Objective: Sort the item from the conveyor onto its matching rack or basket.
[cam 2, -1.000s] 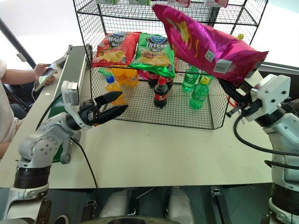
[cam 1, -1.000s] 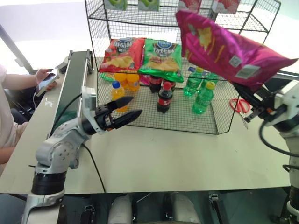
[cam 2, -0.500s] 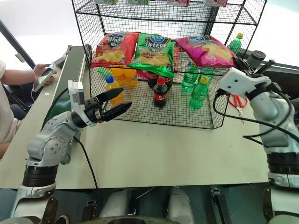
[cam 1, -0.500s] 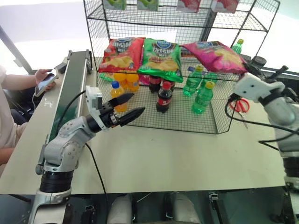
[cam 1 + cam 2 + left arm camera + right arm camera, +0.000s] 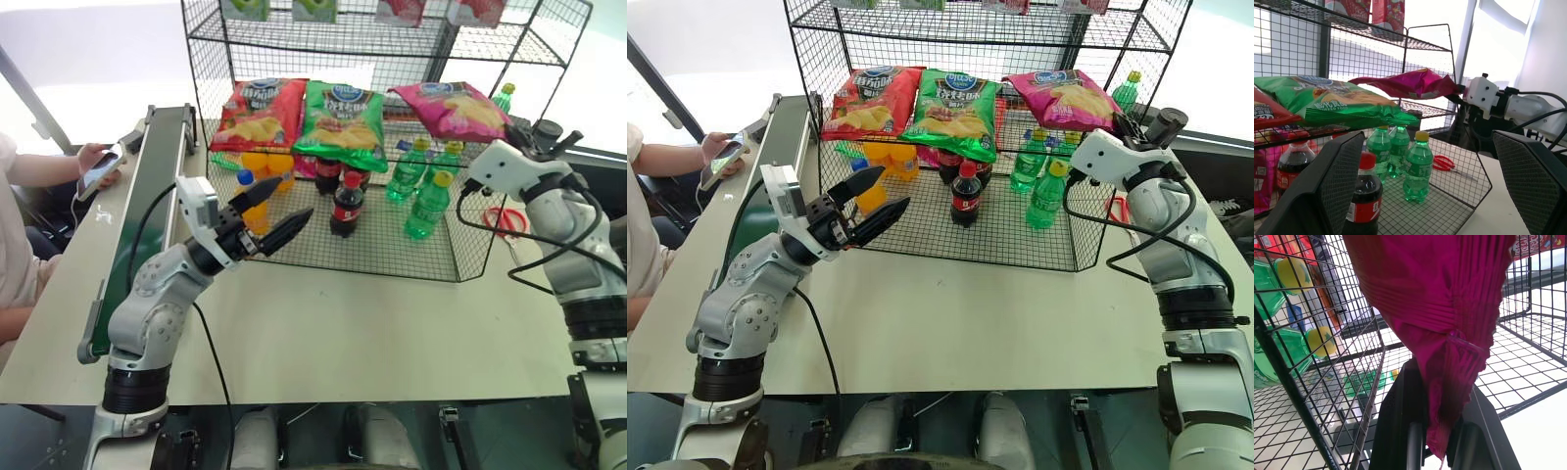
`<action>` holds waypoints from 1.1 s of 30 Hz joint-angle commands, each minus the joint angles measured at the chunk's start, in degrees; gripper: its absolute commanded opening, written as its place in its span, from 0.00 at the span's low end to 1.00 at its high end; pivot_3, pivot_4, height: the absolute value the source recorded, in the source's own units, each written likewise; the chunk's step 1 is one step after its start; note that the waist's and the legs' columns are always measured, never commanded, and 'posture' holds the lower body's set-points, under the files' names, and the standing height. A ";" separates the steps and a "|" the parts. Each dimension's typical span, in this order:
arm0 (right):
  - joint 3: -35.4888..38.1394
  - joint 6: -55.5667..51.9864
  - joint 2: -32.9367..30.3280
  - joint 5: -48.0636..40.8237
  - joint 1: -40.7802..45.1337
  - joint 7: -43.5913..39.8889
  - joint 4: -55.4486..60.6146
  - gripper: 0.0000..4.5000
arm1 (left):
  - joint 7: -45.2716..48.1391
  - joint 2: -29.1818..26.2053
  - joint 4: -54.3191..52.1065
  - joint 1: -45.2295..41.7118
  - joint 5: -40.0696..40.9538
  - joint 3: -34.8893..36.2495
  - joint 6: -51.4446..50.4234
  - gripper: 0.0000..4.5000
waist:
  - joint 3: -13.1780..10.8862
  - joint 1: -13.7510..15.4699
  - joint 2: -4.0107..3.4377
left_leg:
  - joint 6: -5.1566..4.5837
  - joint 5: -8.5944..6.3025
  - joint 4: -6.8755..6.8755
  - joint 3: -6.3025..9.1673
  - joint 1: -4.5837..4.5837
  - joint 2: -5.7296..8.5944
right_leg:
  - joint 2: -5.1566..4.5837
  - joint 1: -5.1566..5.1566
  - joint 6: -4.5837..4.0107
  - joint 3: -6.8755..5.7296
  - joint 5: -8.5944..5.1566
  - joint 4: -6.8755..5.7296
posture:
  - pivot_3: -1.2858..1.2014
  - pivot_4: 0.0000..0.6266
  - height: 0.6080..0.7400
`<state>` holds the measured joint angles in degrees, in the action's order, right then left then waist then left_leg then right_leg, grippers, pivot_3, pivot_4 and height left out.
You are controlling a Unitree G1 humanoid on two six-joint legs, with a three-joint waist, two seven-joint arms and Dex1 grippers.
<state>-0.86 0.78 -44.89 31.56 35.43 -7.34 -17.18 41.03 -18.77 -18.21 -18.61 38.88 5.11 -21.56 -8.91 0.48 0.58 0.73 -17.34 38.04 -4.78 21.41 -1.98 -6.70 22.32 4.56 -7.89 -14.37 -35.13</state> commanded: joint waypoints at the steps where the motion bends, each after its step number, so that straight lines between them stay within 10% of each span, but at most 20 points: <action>1: 0.68 -1.98 0.38 -0.66 1.93 0.34 -0.73 0.00 | 0.23 0.25 -1.84 -0.18 -0.60 -0.91 1.54 0.98 | 0.00 -0.06 0.00 | 0.00 0.00 0.01 0.00 0.00 0.00 | 0.00 -0.01 0.02 0.00 0.01 0.00 | 0.52 0.24 1.00; 3: 1.04 -2.20 1.11 -3.02 1.85 -1.34 0.15 0.00 | 0.43 0.33 -1.50 -0.24 -1.03 -1.12 1.87 0.98 | 0.01 -0.09 0.01 | 0.00 0.00 0.02 0.00 -0.01 0.00 | 0.00 -0.02 0.03 0.00 0.02 0.00 | 0.52 0.24 1.00; 13: 2.13 -5.12 1.79 -10.22 0.96 -9.80 8.35 0.99 | -0.55 0.54 -1.61 0.48 -2.23 -1.46 2.28 1.00 | 0.00 -0.49 0.00 | -0.01 0.00 -0.03 0.02 -0.01 -0.06 | 0.05 0.01 0.04 0.00 0.02 0.01 | 0.52 0.24 1.00; 33: 9.58 -10.31 4.47 -33.47 -2.87 -25.52 16.82 0.99 | 0.11 -0.10 -1.83 1.37 -4.10 -3.24 2.41 1.00 | 0.00 -1.10 0.00 | -0.09 -0.04 -0.03 0.05 0.01 -0.13 | 0.01 0.03 0.02 -0.03 0.03 -0.02 | 0.52 0.24 1.00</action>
<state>5.85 -11.20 -40.53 0.48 31.97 -32.50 -3.16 41.02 -18.82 -18.21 -17.09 35.27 2.22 -20.41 -8.91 -0.62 0.59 0.64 -17.39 38.01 -4.73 21.43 -2.11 -6.69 22.35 4.58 -7.92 -14.34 -35.15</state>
